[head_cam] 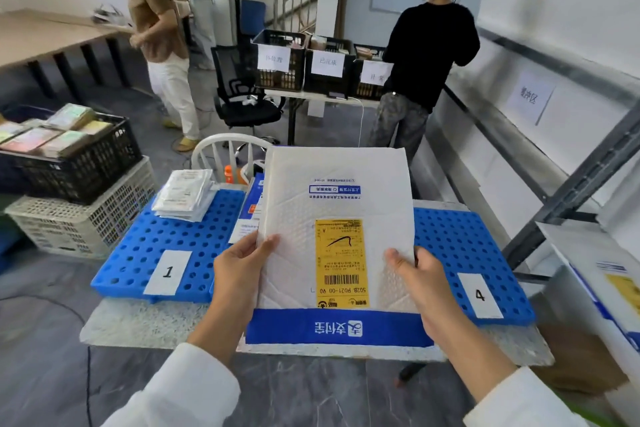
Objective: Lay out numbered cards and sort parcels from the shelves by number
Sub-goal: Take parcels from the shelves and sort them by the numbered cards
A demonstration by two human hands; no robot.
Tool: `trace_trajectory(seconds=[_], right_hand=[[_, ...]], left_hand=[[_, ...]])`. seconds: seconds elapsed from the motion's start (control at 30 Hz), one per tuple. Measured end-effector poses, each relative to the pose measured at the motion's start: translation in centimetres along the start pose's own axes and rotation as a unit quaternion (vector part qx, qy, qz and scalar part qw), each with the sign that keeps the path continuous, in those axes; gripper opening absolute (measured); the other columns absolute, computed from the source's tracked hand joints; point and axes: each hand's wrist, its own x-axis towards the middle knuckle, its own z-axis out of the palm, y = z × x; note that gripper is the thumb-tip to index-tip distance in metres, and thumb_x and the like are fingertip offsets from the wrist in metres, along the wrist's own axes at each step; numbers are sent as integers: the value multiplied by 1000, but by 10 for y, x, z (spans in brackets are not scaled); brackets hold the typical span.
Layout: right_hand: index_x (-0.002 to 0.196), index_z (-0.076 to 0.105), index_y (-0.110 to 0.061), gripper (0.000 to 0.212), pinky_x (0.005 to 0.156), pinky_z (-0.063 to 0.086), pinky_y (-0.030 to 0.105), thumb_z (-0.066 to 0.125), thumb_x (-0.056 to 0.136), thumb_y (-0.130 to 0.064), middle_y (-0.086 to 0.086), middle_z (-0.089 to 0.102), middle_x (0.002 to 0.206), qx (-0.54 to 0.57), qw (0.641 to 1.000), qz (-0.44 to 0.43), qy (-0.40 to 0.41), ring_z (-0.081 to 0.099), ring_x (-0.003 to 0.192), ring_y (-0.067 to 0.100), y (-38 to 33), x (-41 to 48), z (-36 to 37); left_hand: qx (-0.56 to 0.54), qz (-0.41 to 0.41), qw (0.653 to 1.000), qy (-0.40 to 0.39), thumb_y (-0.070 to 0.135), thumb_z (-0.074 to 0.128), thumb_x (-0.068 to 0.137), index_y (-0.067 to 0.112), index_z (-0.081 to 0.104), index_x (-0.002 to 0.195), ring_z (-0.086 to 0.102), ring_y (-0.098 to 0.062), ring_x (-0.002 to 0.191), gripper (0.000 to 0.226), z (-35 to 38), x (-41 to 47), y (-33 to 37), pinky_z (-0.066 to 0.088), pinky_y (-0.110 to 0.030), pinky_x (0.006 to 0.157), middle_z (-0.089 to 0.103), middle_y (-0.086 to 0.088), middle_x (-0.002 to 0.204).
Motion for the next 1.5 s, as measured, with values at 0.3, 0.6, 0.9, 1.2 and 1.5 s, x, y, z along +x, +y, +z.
trace_trajectory(seconds=[0.3,0.6,0.9,1.2,1.5], right_hand=[[113,62,-20,23,94,47,38,60,93,-32,-6,70,106,-20,1000,9,3,62,102,14,-15,55,96],[110,61,-17,21,92,49,38,61,93,-29,-2,69,105,-20,999,33,10,63,101,17,-13,96,152],[108,59,-14,22,74,46,27,59,94,-31,0,67,105,-13,998,57,5,61,98,14,-6,147,181],[106,59,-13,20,68,45,27,57,95,-30,2,67,101,-15,995,99,2,62,92,15,5,235,202],[108,58,-11,21,66,46,27,57,95,-28,3,67,100,-13,991,136,1,63,90,16,30,304,218]], left_hand=[[4,-5,1000,-17,18,73,84,21,75,95,73,-17,86,12,-56,92,30,59,-30,74,76,0,93],[7,-25,1000,-4,19,73,83,14,72,111,72,-19,92,29,-84,154,35,58,-35,83,76,0,99],[35,-38,999,12,21,72,84,23,70,100,69,-14,87,16,-79,215,34,55,-24,71,73,5,94],[64,-77,995,28,21,71,86,23,73,100,71,-17,86,15,-51,300,24,57,-26,71,75,4,92],[112,-94,988,52,23,69,87,28,73,95,69,-15,84,9,-32,370,-1,56,-27,71,74,6,90]])
